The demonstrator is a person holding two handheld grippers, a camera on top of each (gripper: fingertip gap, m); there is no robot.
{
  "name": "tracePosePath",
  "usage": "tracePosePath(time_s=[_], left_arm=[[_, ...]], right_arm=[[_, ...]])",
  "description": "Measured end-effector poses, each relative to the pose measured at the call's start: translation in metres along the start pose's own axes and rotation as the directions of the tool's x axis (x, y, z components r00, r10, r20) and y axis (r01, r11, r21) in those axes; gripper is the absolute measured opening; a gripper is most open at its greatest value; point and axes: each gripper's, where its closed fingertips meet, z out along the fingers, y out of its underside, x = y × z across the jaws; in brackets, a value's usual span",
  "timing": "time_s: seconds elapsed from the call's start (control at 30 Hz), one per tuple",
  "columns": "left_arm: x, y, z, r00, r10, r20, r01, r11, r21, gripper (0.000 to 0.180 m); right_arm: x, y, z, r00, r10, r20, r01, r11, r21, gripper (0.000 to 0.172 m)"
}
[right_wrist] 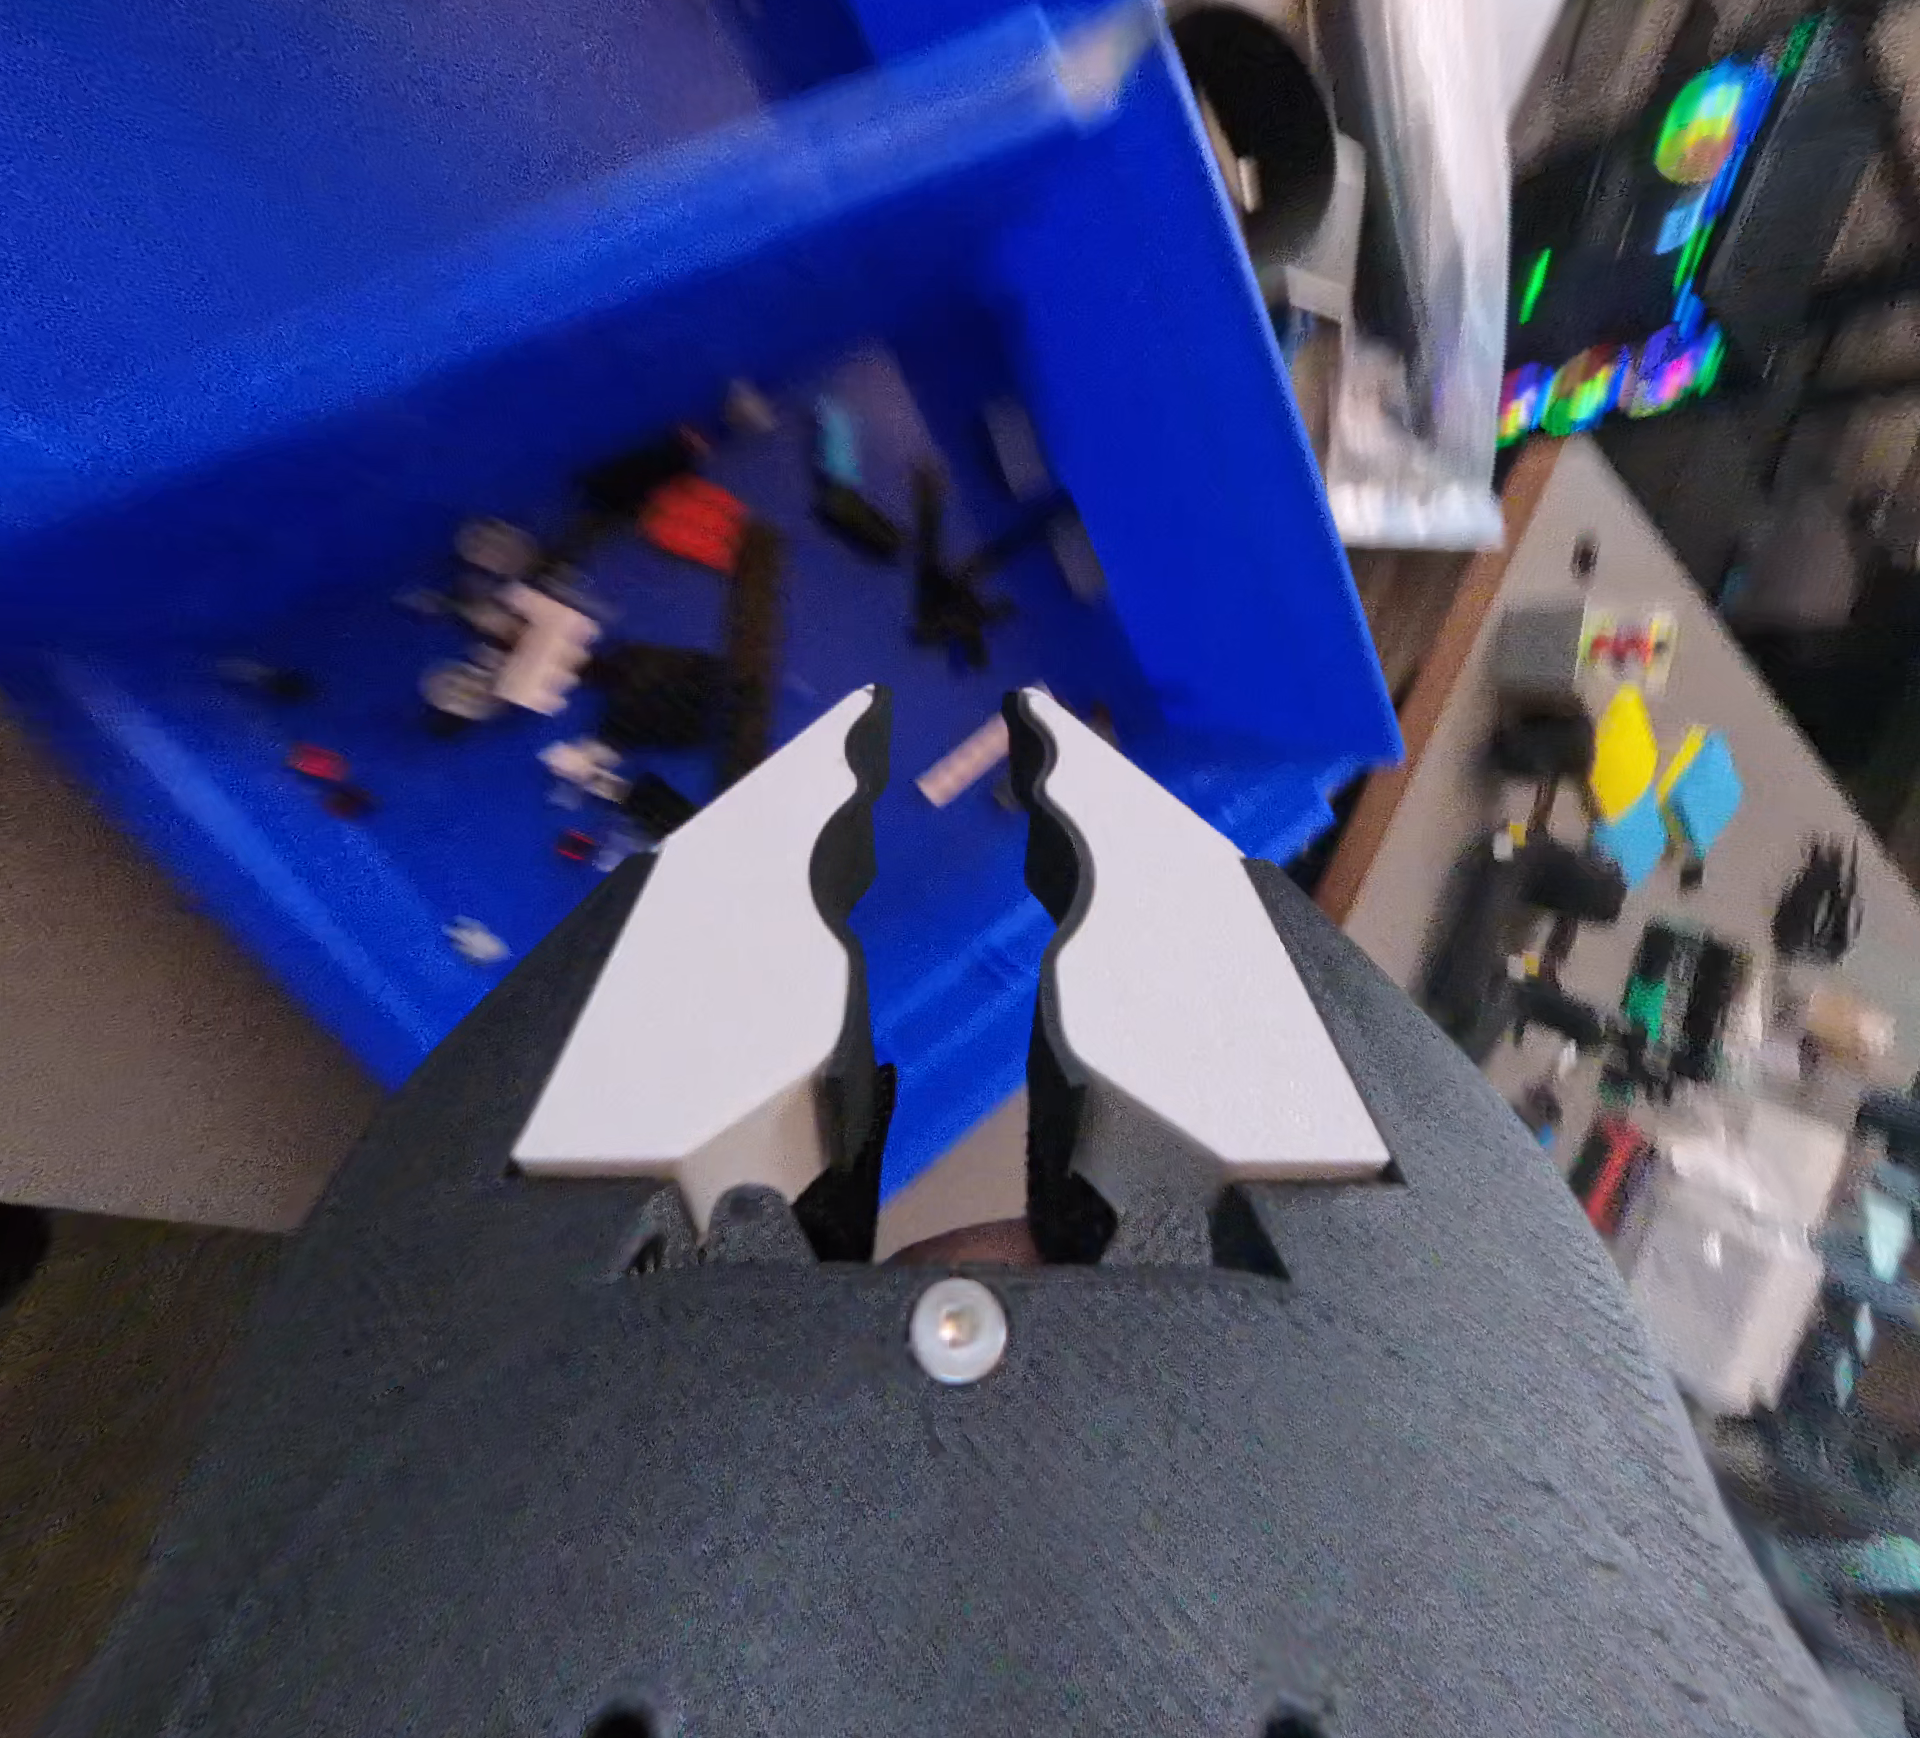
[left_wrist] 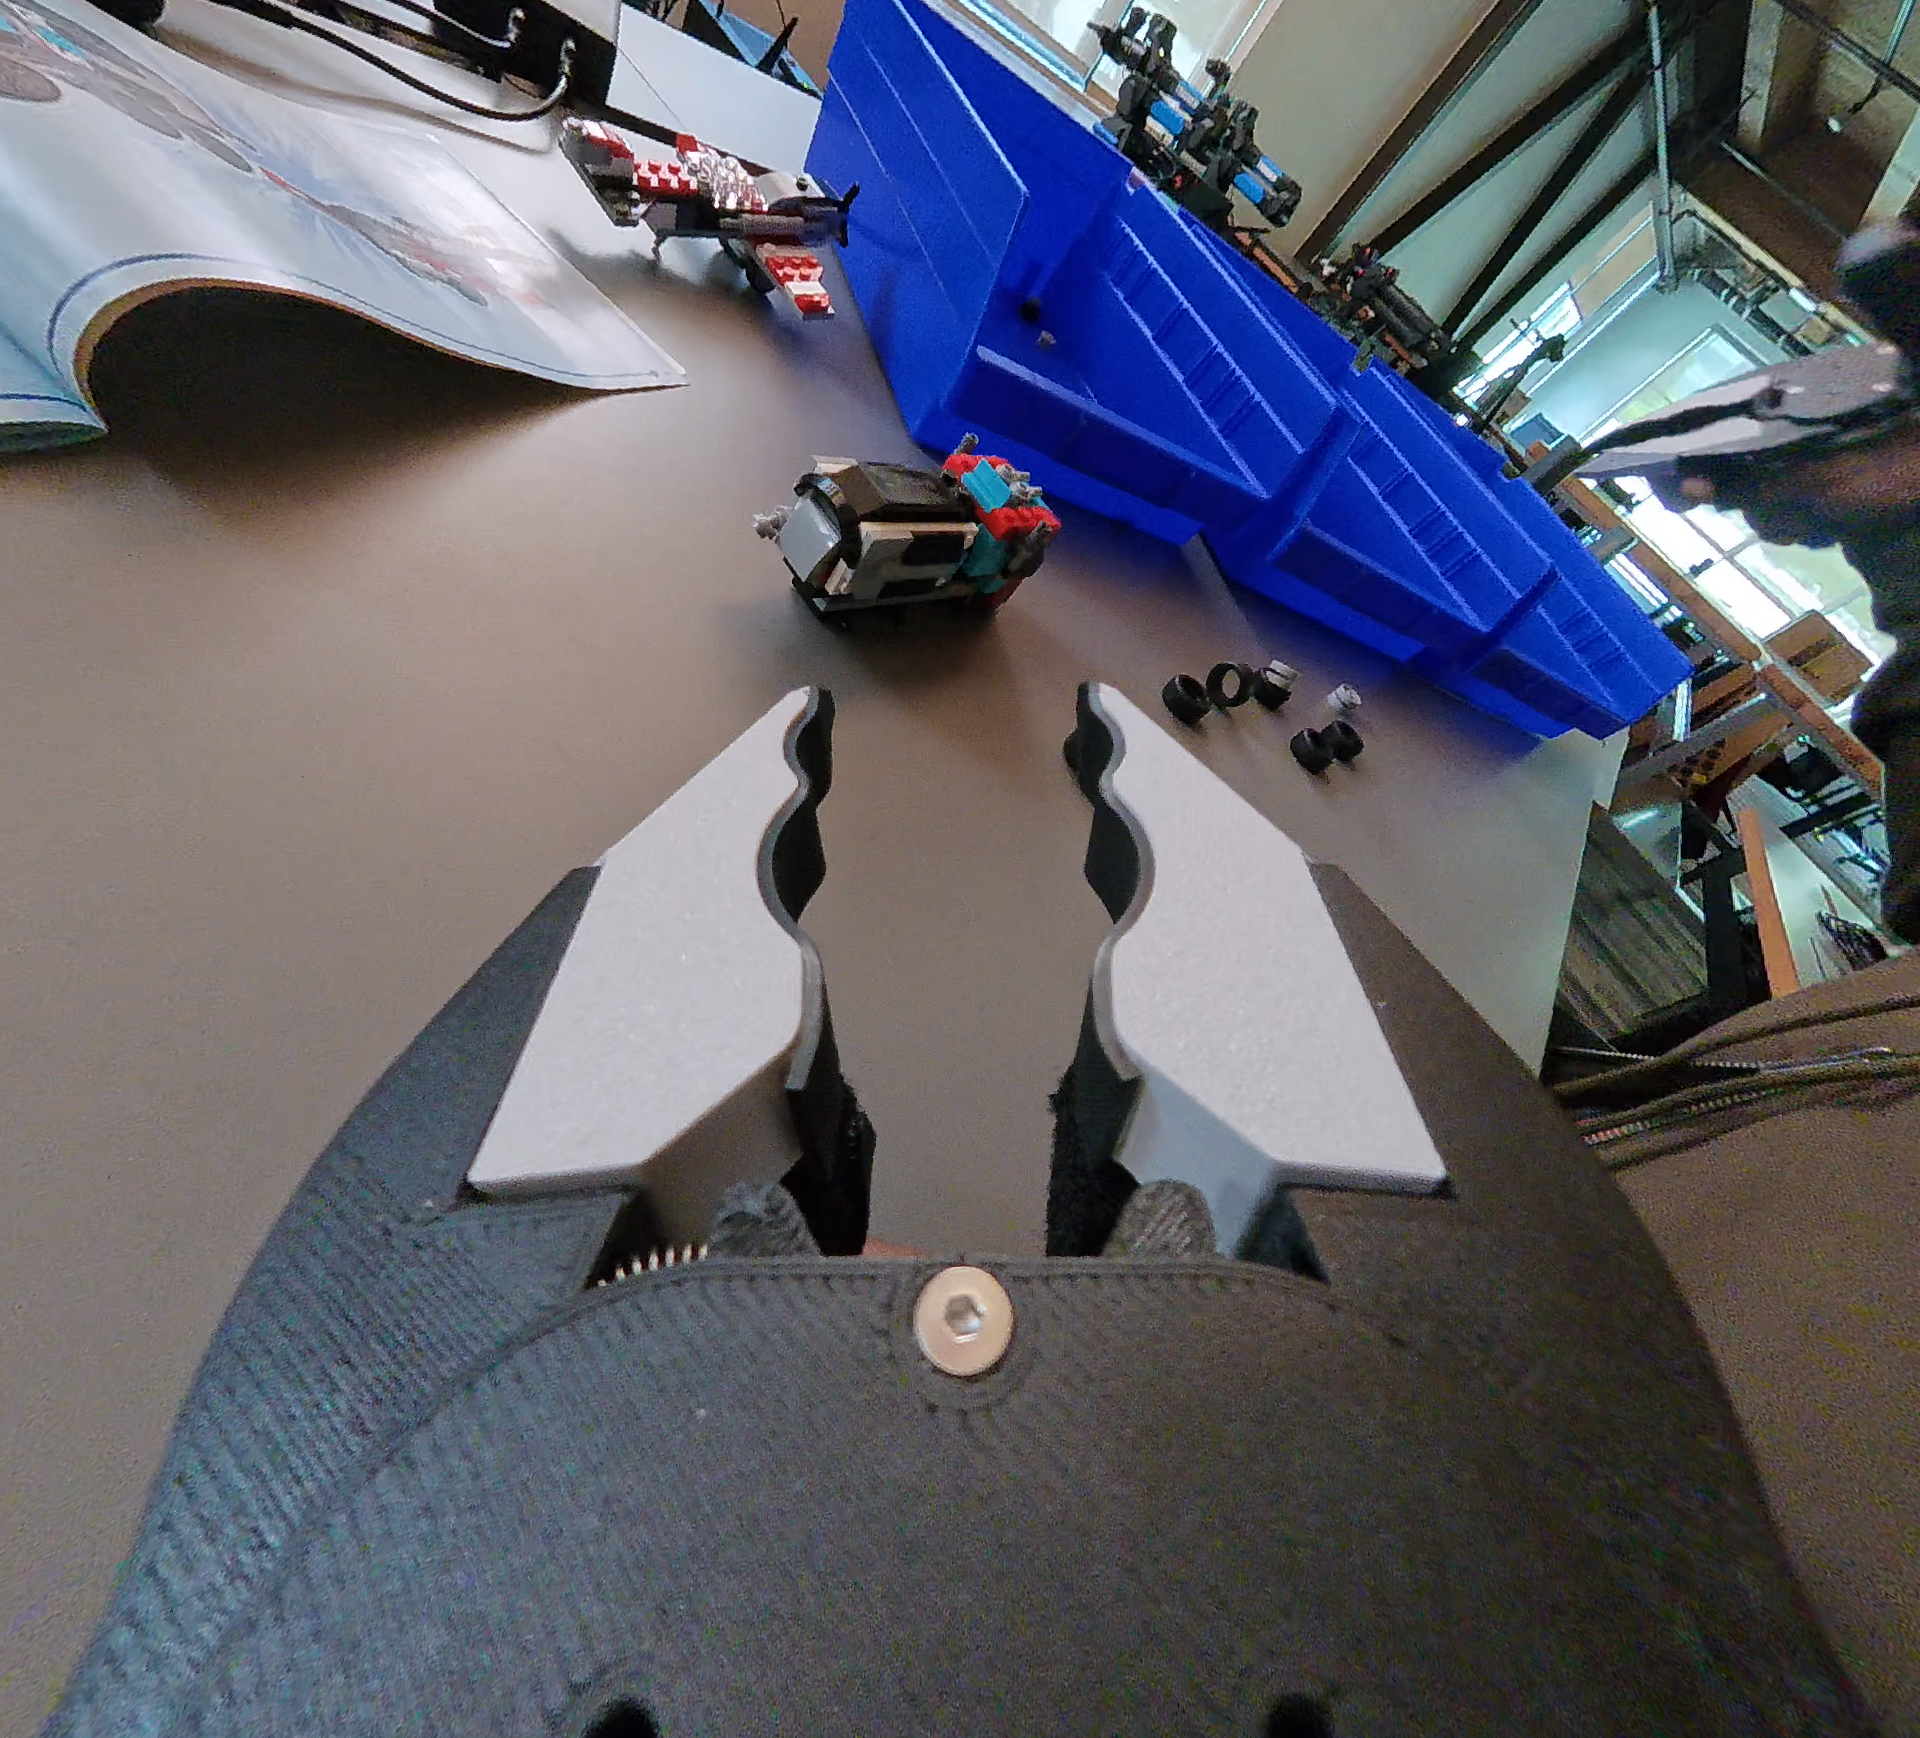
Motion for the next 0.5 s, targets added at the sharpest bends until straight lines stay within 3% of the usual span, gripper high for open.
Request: tracePosePath(time_s=[0.1,0.23,0.5], left_arm=[[-0.001,0.002,0.002,1.000,0.010,0.010,-0.010,1.000,-0.019,0.048],[-0.003,-0.004,-0.003,0.999,0.010,0.031,-0.010,1.000,0.028,0.048],[-0.004,-0.003,-0.002,0.999,-0.001,0.036,0.000,1.000,0.025,0.048]], right_arm=[[0.045,0.046,0.054,0.998,0.065,0.026,-0.057,0.970,-0.235,0.024],[0.061,0.081,0.108,0.997,-0.037,0.062,0.062,0.883,-0.466,0.024],[0.069,0.098,0.136,0.991,-0.092,0.094,0.131,0.771,-0.624,0.025]])
